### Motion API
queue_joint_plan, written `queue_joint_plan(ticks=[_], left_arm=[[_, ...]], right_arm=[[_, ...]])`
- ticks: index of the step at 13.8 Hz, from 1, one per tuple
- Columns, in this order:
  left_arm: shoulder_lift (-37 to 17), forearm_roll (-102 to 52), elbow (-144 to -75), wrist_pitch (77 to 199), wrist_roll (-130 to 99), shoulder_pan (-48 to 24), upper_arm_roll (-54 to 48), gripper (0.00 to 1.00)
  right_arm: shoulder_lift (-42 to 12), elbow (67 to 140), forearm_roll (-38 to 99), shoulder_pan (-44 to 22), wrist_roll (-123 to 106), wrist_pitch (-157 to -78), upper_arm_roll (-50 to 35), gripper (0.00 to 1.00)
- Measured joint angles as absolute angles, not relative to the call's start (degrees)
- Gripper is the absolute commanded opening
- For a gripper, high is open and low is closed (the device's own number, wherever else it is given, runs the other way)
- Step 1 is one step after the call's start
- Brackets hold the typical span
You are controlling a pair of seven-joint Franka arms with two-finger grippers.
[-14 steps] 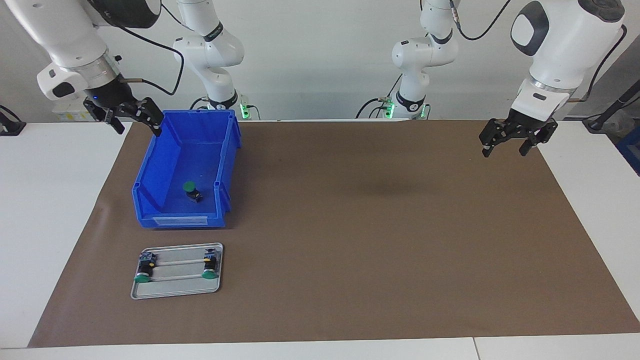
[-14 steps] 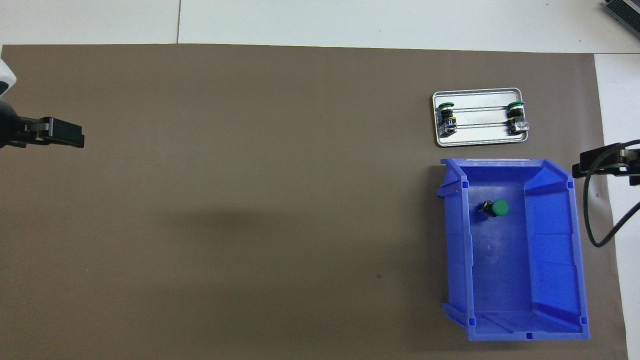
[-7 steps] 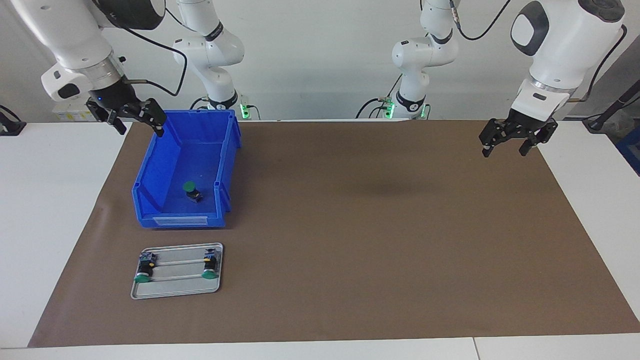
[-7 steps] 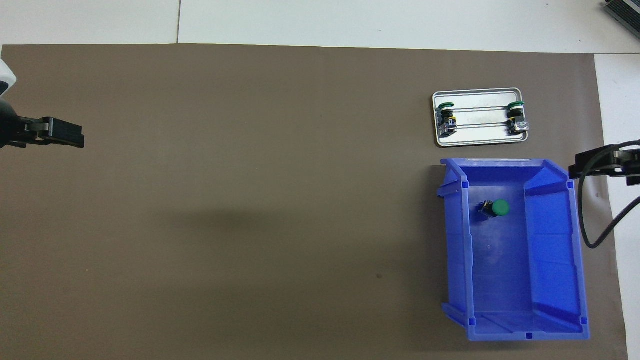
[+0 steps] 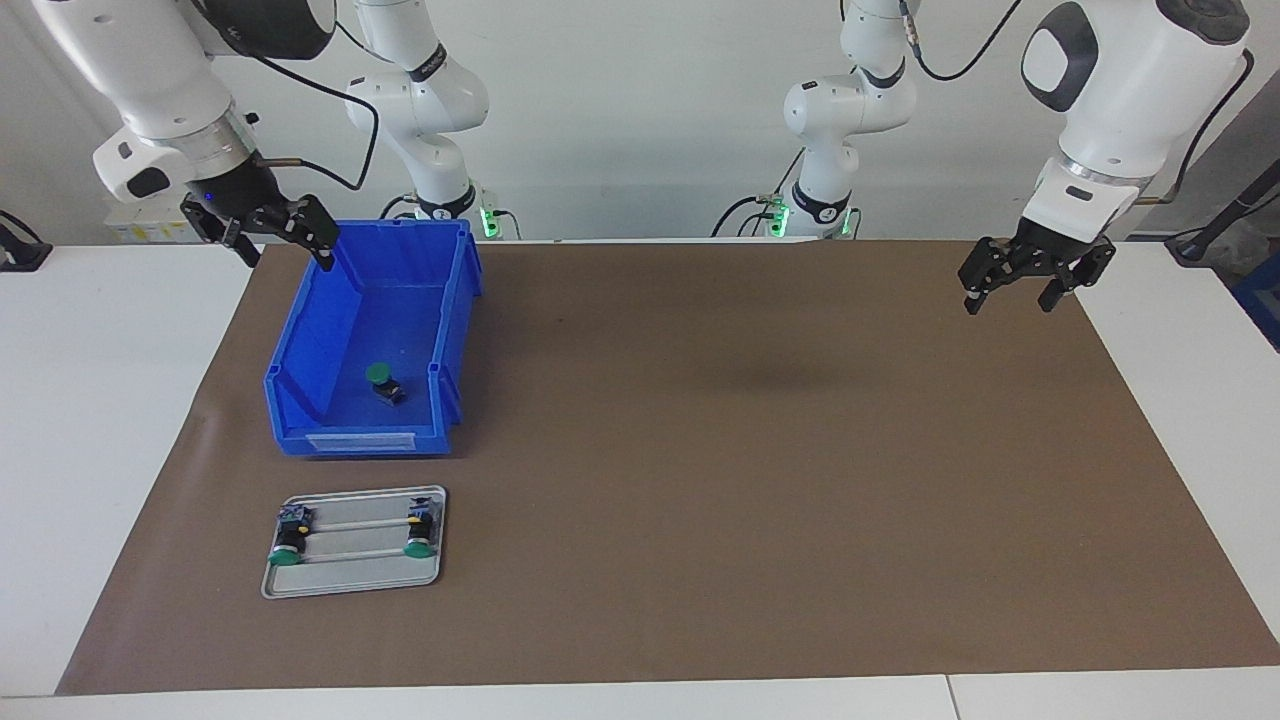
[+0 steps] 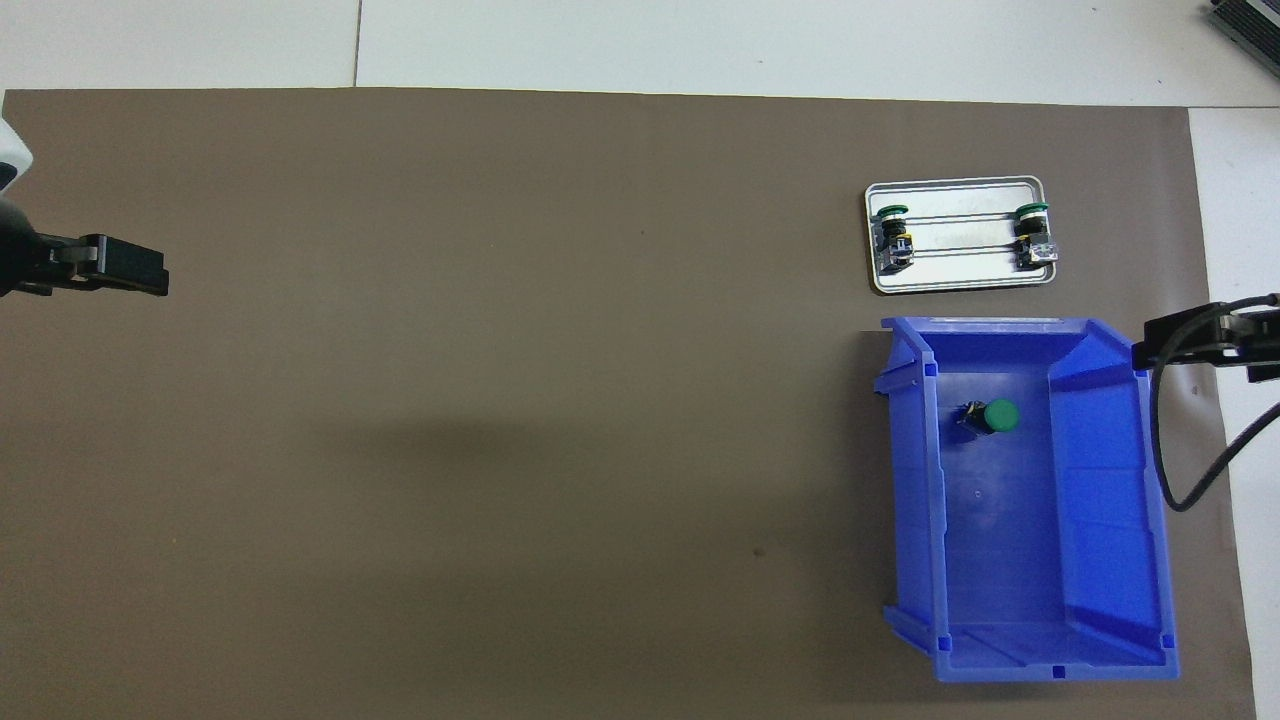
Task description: Place and press button with both arms
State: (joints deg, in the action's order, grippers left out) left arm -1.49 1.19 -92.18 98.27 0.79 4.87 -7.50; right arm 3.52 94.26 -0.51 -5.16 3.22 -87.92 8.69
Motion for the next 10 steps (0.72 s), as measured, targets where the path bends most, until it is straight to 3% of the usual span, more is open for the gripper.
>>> queue_joint_plan(ticks=[10], left_arm=[[-1.49, 1.19, -92.18, 98.26, 0.79, 4.87, -7.50, 1.00]], right_arm=[[3.77, 94.24, -3.31, -6.82, 3.23, -88.25, 8.07, 1.00]])
